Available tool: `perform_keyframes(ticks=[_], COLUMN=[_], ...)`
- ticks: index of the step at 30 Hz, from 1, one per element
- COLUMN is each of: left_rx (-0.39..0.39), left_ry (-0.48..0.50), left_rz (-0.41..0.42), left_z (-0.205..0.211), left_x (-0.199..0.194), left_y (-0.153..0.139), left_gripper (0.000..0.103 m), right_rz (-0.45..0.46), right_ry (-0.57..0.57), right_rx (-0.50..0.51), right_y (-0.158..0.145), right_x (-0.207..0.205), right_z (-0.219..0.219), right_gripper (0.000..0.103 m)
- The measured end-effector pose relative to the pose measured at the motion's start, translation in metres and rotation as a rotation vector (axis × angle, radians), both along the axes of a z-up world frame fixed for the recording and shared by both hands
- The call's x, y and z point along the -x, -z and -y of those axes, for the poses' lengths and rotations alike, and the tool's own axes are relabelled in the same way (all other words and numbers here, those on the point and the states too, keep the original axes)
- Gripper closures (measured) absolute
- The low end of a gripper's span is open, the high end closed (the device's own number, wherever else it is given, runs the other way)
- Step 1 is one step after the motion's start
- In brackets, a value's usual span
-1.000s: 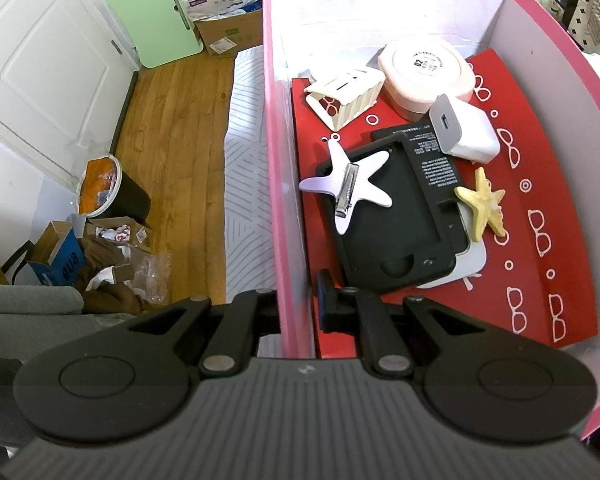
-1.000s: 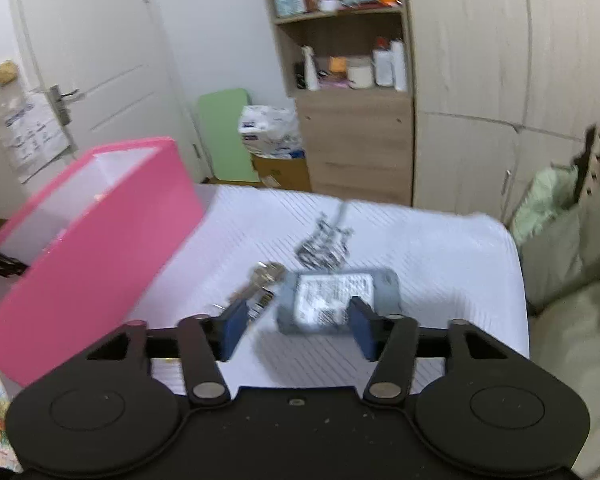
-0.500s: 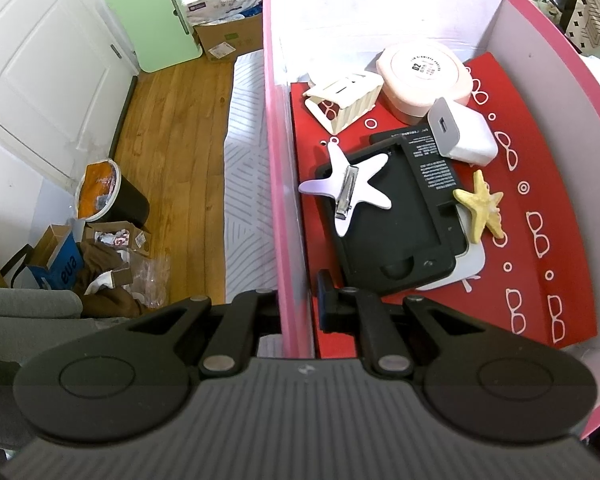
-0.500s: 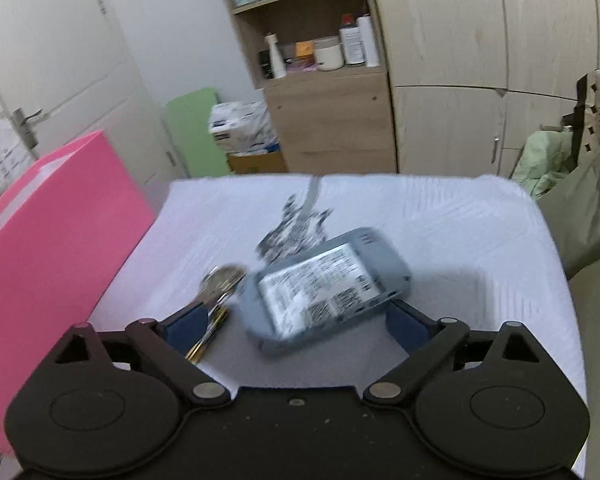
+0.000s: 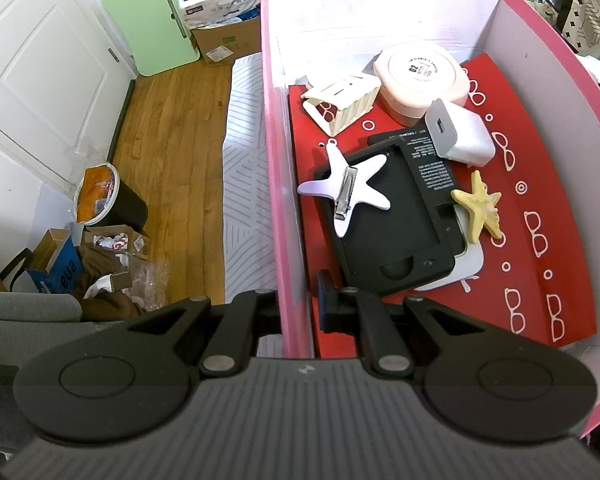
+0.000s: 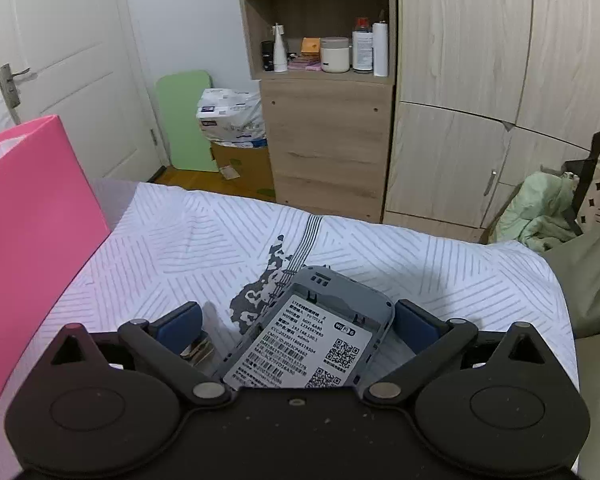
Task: Organize rigid objects
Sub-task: 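Grasp the grey pocket wifi router on the bed with the right gripper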
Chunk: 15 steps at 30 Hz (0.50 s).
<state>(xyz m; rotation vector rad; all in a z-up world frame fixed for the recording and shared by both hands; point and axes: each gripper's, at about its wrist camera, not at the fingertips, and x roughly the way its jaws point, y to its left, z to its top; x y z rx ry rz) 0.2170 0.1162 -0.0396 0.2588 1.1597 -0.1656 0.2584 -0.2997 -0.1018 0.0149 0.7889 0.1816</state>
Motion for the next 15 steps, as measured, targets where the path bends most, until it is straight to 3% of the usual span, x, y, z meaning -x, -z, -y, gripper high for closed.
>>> perform_keyframes(ticks=[5, 7, 10, 14, 15], left_rx=[0.008, 0.008, 0.014, 0.012, 0.011], left_ry=[0.005, 0.007, 0.006, 0.007, 0.007], left_rz=[0.002, 0.005, 0.006, 0.008, 0.009], left_z=[0.000, -0.001, -0.001, -0.001, -0.001], left_x=[0.000, 0.000, 0.000, 0.000, 0.000], left_y=[0.000, 0.000, 0.000, 0.000, 0.000], left_gripper=[0.094, 0.094, 0.094, 0.094, 0.094], right_rz=[-0.014, -0.019, -0.042, -0.060, -0.060], right_ry=[-0.026, -0.045, -0.056, -0.048, -0.057], right_rx=[0.023, 0.033, 0.053, 0.044, 0.057], right_y=[-0.006, -0.008, -0.011, -0.013, -0.012], right_x=[0.018, 0.027, 0.034, 0.029, 0.026], right_z=[0.014, 0.019, 0.023, 0.023, 0.019], right_gripper=[0.012, 0.024, 0.031, 0.029, 0.024])
